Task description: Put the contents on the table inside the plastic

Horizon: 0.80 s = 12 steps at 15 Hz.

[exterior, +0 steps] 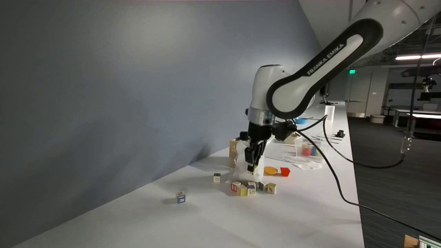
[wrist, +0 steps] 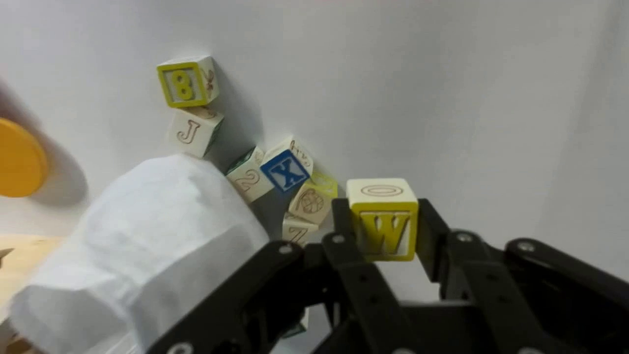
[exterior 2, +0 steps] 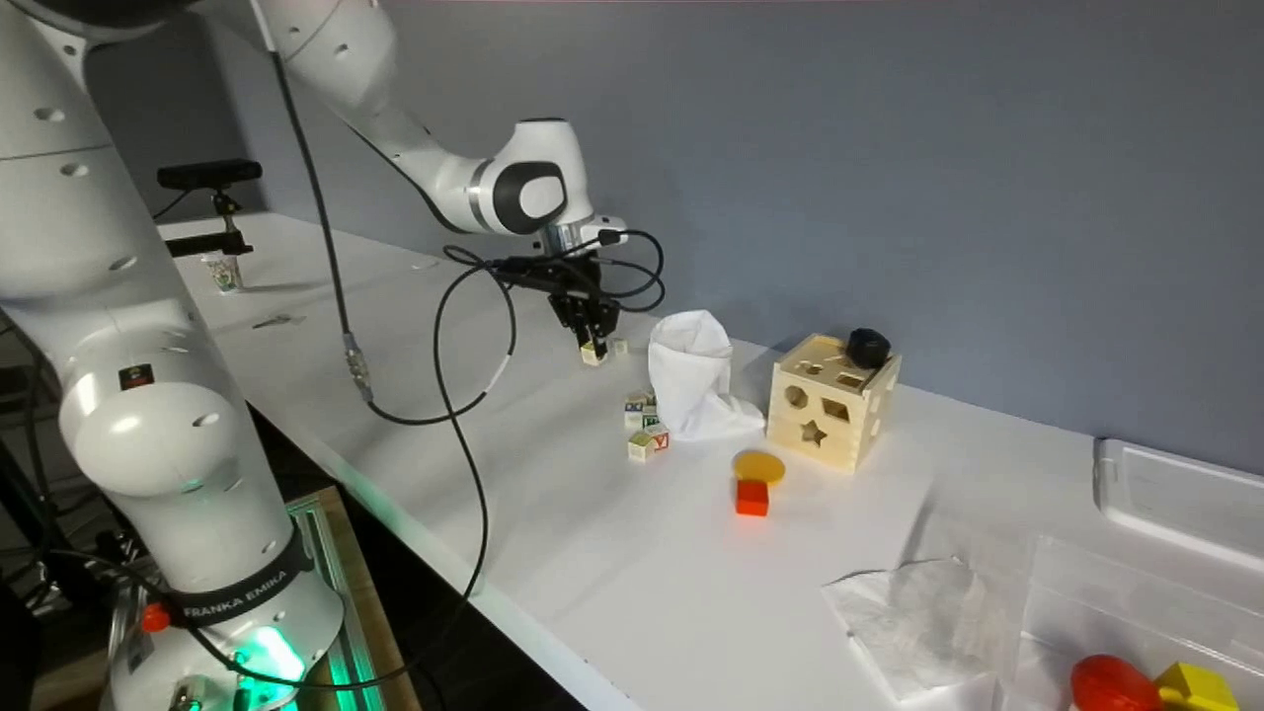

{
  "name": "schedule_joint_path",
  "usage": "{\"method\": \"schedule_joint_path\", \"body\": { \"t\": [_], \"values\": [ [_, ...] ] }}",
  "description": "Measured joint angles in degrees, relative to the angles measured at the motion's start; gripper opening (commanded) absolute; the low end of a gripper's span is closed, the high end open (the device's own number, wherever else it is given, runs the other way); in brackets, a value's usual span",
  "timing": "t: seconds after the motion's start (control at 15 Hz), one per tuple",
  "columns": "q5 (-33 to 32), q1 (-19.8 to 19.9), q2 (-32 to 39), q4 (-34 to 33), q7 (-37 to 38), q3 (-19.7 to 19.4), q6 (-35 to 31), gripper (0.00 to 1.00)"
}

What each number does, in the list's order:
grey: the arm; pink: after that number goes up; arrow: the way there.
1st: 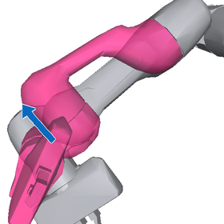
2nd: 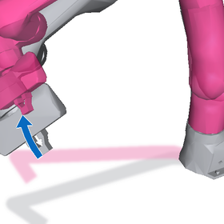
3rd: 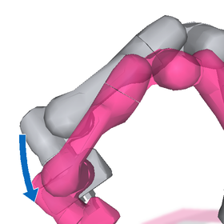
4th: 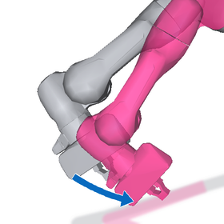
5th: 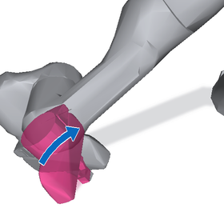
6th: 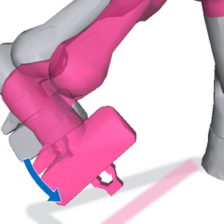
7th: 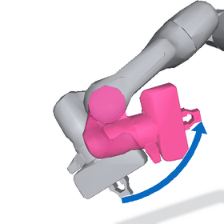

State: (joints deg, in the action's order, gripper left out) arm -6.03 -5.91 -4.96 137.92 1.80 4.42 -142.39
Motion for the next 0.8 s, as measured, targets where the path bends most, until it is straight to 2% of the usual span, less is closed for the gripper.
{"method": "schedule_joint_path", "body": {
  "t": [0.4, 0.6, 0.8],
  "values": [
    [-0.10, 5.53, -12.92, 1.97, 4.79, -2.26, 2.51, 0.09],
    [-0.29, 9.19, -15.19, 2.79, 7.59, -2.79, 2.06, 0.09],
    [-0.20, 11.32, -15.03, 3.68, 9.16, -3.81, -1.67, 0.09]
  ]
}}
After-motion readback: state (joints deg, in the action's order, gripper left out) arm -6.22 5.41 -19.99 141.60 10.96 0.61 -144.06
